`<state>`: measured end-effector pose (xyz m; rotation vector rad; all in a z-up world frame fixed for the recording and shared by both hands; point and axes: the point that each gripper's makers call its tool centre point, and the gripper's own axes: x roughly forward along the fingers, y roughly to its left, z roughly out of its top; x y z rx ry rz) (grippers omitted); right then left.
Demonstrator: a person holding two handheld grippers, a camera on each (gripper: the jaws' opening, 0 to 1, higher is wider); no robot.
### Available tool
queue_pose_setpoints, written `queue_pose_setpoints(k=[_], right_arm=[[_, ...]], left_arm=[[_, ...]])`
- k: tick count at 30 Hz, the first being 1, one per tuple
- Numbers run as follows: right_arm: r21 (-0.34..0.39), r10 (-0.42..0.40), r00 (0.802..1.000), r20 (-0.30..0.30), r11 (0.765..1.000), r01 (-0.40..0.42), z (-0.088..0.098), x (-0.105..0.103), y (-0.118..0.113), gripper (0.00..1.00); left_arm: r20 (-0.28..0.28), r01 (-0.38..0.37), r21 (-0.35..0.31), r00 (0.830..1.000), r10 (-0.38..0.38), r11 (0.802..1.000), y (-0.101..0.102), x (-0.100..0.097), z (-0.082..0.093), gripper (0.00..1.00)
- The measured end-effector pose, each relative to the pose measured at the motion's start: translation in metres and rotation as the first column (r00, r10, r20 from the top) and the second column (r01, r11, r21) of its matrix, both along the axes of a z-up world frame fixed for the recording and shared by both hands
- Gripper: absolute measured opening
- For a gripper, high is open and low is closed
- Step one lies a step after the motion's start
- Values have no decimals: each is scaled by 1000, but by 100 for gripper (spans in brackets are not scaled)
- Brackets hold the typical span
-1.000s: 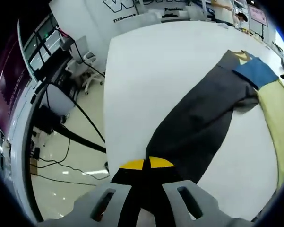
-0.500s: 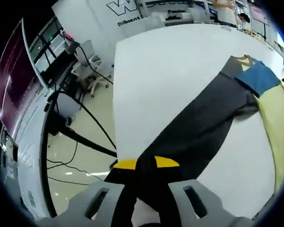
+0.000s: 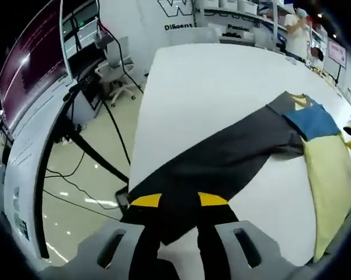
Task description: Fold the garment on the visible template until the final outline fits inside the template.
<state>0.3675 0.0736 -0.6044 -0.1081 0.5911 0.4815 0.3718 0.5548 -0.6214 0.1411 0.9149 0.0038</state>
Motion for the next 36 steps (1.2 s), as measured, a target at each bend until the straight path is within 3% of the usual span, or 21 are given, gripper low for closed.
queue_pose_setpoints(k=[10,13,15,22,24,26,28,32,36], right_arm=[[-36,62,998,7,997,-62,0,-6,12,63],[-74,80,997,11,994,-79,-1,-6,13,63],[-66,85,996,11,994,-84,-1,-6,14,63],[-67,86,996,16,994,-85,1,-6,14,63],[-63,86,996,18,994,-85,2,-5,15,63],[-64,89,996,16,994,-88,2,-6,16,63],[-66,89,996,16,994,-88,2,-6,16,62],[-74,92,995,34,993,-89,6,-6,18,62],[-83,83,996,35,993,-80,6,-6,17,62]], left_arm=[[55,-130,-73,989,134,989,7,-2,-8,25],[53,-135,-92,989,141,987,6,0,-14,25],[15,-134,-76,991,135,988,6,-5,-20,23],[30,-181,-108,982,185,978,9,-5,-24,28],[39,-218,-140,974,225,966,9,-3,-26,30],[32,-221,-142,973,228,965,9,-3,-29,29],[25,-189,-97,981,192,977,7,-3,-29,27],[16,-220,-117,975,224,968,6,-4,-29,26],[46,-232,-118,970,239,966,-1,-8,-26,24]])
